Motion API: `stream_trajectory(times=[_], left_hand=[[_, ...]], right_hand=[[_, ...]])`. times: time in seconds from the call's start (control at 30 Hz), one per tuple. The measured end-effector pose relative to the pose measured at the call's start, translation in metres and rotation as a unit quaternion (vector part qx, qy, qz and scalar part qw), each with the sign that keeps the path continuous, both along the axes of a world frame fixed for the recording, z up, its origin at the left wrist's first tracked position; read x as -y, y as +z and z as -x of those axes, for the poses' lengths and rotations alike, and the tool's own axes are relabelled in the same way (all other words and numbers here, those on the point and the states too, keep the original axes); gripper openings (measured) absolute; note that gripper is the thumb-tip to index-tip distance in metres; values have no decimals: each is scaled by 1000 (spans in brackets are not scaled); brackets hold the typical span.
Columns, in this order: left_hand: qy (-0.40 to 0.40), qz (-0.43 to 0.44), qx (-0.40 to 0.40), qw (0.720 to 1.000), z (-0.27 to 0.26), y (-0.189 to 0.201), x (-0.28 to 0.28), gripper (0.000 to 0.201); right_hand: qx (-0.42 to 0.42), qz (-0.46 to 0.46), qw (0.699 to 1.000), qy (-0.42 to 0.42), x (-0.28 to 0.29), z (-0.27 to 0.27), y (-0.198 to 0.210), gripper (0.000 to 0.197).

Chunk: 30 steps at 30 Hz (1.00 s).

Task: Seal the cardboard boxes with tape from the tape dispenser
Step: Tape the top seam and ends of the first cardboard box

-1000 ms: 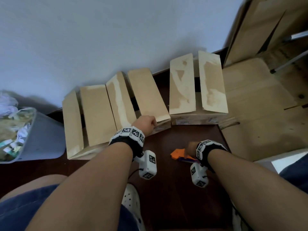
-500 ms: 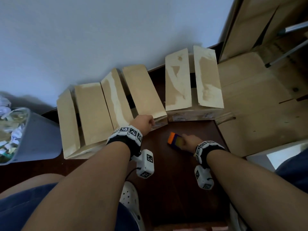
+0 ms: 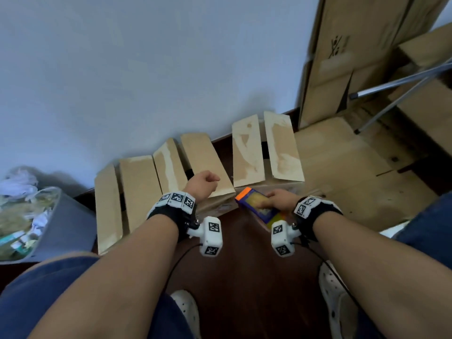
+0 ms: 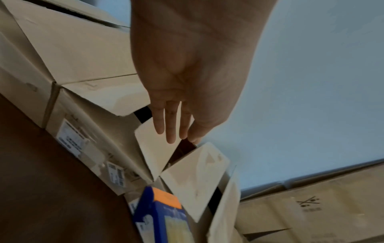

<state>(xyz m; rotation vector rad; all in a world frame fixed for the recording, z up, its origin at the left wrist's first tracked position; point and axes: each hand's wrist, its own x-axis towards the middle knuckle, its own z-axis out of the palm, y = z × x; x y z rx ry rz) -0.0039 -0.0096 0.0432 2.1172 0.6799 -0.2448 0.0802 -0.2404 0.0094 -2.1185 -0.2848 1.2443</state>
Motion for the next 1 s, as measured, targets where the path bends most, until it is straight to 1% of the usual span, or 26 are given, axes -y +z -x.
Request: stream_trajectory(times=[0.03,0.07,0.13,0.17,0.2,0.27,0.3,0.33,0.37,0.43,0.47,0.53,0.6,0.67,0.7,0.77,0.83,0.87,0.9,0.97,1.0], left_hand=[[7,18,8,1000,1,7,4,18],[9,31,9,999,3,15,8,18],[8,41,8,999,6,29,14,22],[11,36,8,999,7,35,16,25],[21,33,9,999,9,42,17,29],[62,59,19,996,12,55,19,40],[90,90,26,992,13,62,20,45],[119,135,30,983,13,68,22,47],[147,188,31,971,12,73,23,47],[184,286,43,939,10,83,27,46],[188,312,54,930,8,85,27,45],[183,326,74,924,4,85,25,41],[179,339,89,919,0,83,22,35],[168,349,89,917,-5,79,22,29],[162,350,83,919,-8,76,23,27],[151,342,73,925,-16,67,26,29],[140,314,69,937,-28,52,30,32],[133,284,64,947,-34,44,32,34],[120,235,54,963,-41,35,34,36],[78,110,18,991,-53,20,36,41],[50,50,-2,998,-60,13,36,45]], right_hand=[[3,-6,1000,-2,-2,1,9,30],[1,-16,1000,-14,-5,2,17,35],[-2,-58,997,-50,-13,0,24,57],[-8,-84,994,-68,-19,1,30,63],[-15,-119,989,-91,-26,7,44,57],[-30,-199,970,-135,-37,18,72,29],[-31,-233,961,-148,-43,20,82,18],[-34,-257,954,-149,-47,21,90,15],[-36,-279,948,-148,-52,21,96,18],[-32,-291,947,-130,-60,18,106,27],[-33,-288,949,-123,-63,17,111,28],[-41,-277,952,-125,-67,14,118,27],[-87,-264,953,-123,-69,11,118,26],[-136,-236,956,-105,-71,10,118,25],[-145,-219,960,-98,-72,8,116,27],[-131,-193,968,-98,-73,-1,106,31],[-82,-176,975,-109,-73,-12,95,34],[-58,-170,977,-119,-73,-18,89,34],[-35,-166,976,-135,-72,-24,84,30],[-5,-156,969,-191,-69,-39,73,20],[-3,-144,964,-225,-66,-49,68,16]])
